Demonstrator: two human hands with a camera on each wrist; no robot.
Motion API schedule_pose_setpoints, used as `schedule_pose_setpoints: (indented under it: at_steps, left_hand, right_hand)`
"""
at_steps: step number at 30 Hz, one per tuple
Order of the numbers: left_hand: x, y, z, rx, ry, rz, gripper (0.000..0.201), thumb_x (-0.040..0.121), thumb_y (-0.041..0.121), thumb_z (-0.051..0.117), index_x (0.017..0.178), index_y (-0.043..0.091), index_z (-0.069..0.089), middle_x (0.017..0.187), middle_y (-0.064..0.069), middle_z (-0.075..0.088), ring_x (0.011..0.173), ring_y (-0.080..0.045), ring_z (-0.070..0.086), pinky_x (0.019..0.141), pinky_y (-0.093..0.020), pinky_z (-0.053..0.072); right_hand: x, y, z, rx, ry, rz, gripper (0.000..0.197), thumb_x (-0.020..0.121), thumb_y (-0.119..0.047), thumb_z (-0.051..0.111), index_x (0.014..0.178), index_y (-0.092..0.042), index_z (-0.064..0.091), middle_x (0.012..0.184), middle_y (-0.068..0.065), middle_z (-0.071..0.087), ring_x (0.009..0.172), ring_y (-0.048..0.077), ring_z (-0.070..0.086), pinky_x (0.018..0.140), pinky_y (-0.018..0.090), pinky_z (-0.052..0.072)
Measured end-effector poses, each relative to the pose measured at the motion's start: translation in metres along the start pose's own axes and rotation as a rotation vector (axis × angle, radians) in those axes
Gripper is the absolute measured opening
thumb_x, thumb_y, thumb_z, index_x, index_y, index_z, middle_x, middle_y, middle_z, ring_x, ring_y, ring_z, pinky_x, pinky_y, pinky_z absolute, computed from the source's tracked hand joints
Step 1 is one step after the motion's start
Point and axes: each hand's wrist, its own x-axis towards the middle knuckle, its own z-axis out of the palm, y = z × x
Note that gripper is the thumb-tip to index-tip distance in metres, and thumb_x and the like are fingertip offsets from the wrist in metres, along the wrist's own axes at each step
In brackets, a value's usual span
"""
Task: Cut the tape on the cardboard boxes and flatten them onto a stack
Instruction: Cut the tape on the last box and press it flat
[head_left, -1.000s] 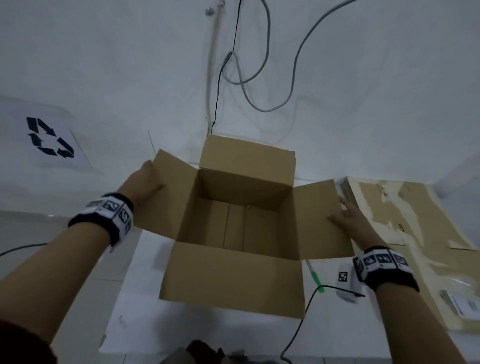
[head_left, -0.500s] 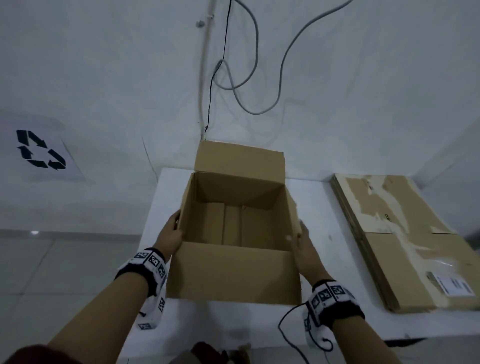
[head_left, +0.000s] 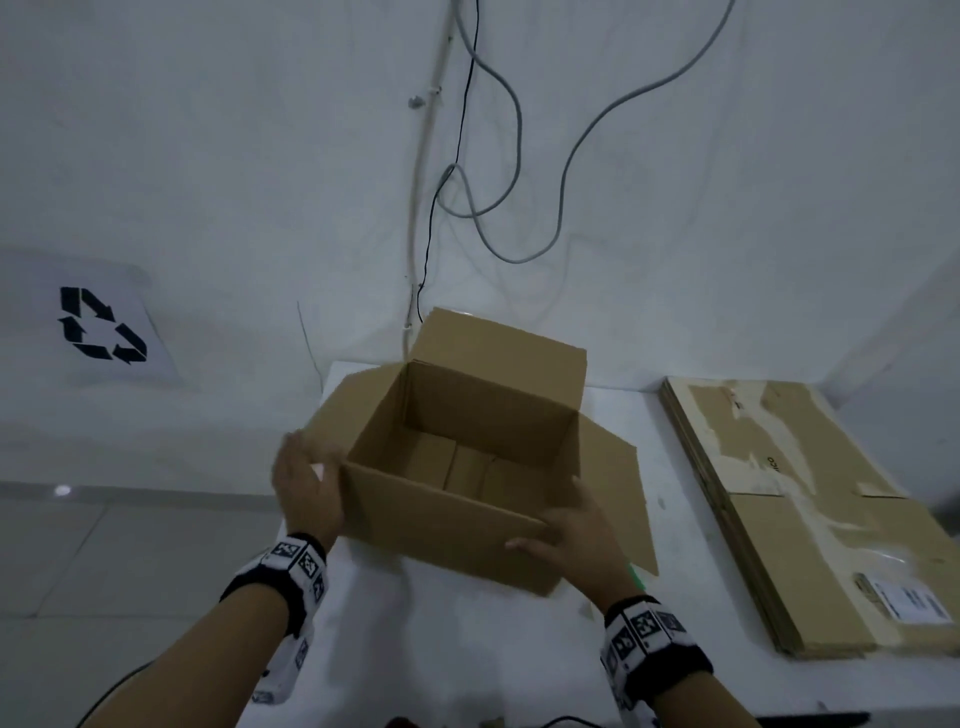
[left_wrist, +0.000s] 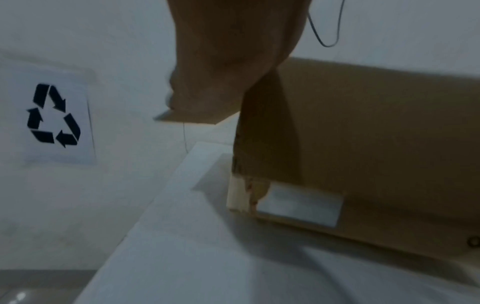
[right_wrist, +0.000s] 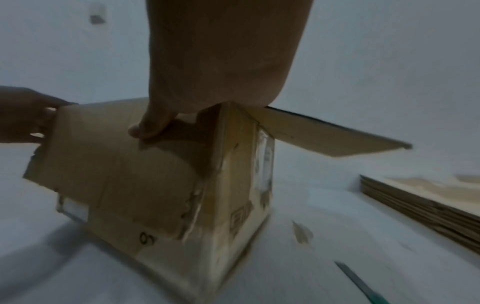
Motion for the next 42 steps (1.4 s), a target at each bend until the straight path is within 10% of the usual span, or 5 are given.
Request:
schedule_pose_setpoints:
  at_steps: [4,16,27,33,42]
  left_hand:
    - [-0.003,0.006,-0.003,0.139,-0.018,-0.253,0.056,0.099,0.020,0.049,0.149,0.003,0.029,0.151,-0.030,0.023,0.137,-0.048,0.026,0.112,-0.057,0.024]
    - [-0.030,0.061,0.029,-0.478,-0.714,-0.742,0.098,0.069,0.087,0.042,0.140,0.019,0.036,0.135,-0.020,0.046,0.121,-0.039,0.045,0.100,-0.052,0.037]
    - [0.000,0.078,-0.004,-0.231,-0.205,-0.186,0.035,0.099,0.020,0.039,0.065,0.013,0.045,0.072,-0.010,0.051,0.078,-0.029,0.051,0.071,-0.036,0.040]
    - [-0.029,0.149,-0.002,-0.713,-0.334,-0.089,0.038,0.102,0.025,0.033,0.101,0.012,0.068,0.091,-0.003,0.071,0.063,-0.012,0.065,0.059,-0.023,0.053]
    - [-0.057,0.147,0.084,0.130,-0.375,0.257,0.103,0.061,0.055,0.081,0.141,0.020,0.027,0.142,-0.006,0.032,0.132,-0.025,0.029,0.112,-0.043,0.028]
  right_hand:
    - [0.024,-0.032,-0.030,0.252,0.077,0.143,0.068,0.068,-0.085,0.058,0.075,-0.019,0.070,0.073,-0.004,0.070,0.076,0.012,0.067,0.072,0.033,0.053]
    - [0.064,-0.042,-0.061,0.815,0.154,0.387,0.060,0.076,-0.066,0.070,0.115,-0.021,0.070,0.101,-0.008,0.072,0.094,0.014,0.067,0.089,0.036,0.054]
    - [0.057,-0.009,-0.038,0.940,0.192,0.645,0.064,0.083,-0.061,0.065,0.115,-0.006,0.064,0.112,0.009,0.065,0.097,0.025,0.060,0.070,0.028,0.045]
    - [0.066,-0.006,-0.033,0.872,0.190,0.661,0.076,0.078,-0.069,0.064,0.116,-0.003,0.066,0.112,0.013,0.068,0.099,0.028,0.063,0.086,0.036,0.051]
    - [0.058,-0.007,-0.035,0.834,0.184,0.612,0.065,0.090,-0.066,0.048,0.117,-0.010,0.065,0.111,0.007,0.067,0.089,0.019,0.060,0.072,0.029,0.046]
